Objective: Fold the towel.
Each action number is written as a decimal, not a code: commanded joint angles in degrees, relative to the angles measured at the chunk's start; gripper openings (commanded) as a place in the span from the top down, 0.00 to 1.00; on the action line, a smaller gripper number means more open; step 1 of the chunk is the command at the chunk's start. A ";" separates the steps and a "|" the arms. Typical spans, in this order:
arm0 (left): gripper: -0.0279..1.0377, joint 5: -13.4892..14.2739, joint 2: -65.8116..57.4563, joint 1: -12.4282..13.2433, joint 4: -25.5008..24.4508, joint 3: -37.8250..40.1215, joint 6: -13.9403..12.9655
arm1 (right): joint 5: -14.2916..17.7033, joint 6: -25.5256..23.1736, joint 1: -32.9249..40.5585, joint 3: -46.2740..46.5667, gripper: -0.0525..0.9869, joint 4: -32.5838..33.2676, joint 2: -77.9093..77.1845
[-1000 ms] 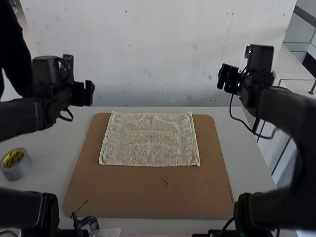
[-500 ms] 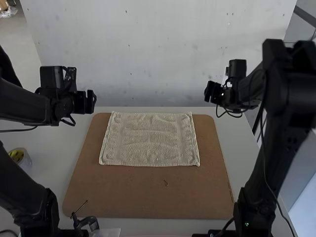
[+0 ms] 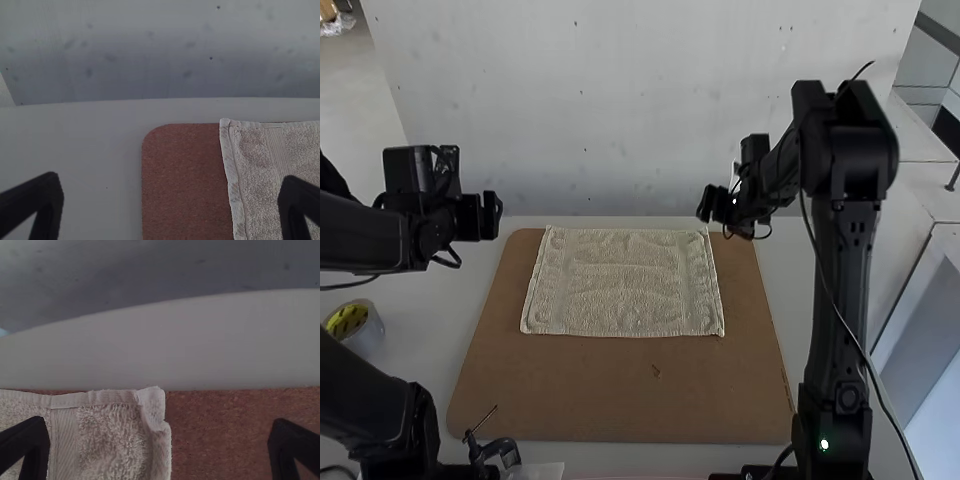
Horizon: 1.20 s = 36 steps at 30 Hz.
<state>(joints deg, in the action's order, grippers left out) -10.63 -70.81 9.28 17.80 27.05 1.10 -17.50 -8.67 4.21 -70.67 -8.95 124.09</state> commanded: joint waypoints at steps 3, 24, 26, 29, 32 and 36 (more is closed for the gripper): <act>0.08 -0.88 2.34 1.53 0.39 -0.59 -0.40 | -1.22 -1.18 1.51 -5.61 0.08 1.92 3.17; 0.08 -0.97 2.25 2.06 0.48 -0.94 -0.14 | -3.51 -3.99 3.09 -8.95 0.24 4.47 7.04; 0.08 -1.06 2.25 2.06 0.48 -0.94 -0.14 | -3.51 -3.99 2.91 -9.13 0.24 4.47 7.48; 0.08 -1.23 2.25 2.32 0.48 -0.94 -0.05 | -4.30 -4.78 2.65 -9.22 0.33 4.20 8.01; 0.08 -1.85 2.25 2.76 0.48 -0.94 0.04 | -5.27 -5.84 2.12 -9.75 0.43 3.94 8.89; 0.08 -1.85 2.25 3.20 0.48 -0.86 0.04 | -5.88 -6.45 2.03 -9.75 0.57 3.85 9.68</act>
<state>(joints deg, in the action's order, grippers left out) -11.46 -68.31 11.68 17.80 25.96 1.13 -21.26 -13.63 6.46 -79.40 -5.23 131.92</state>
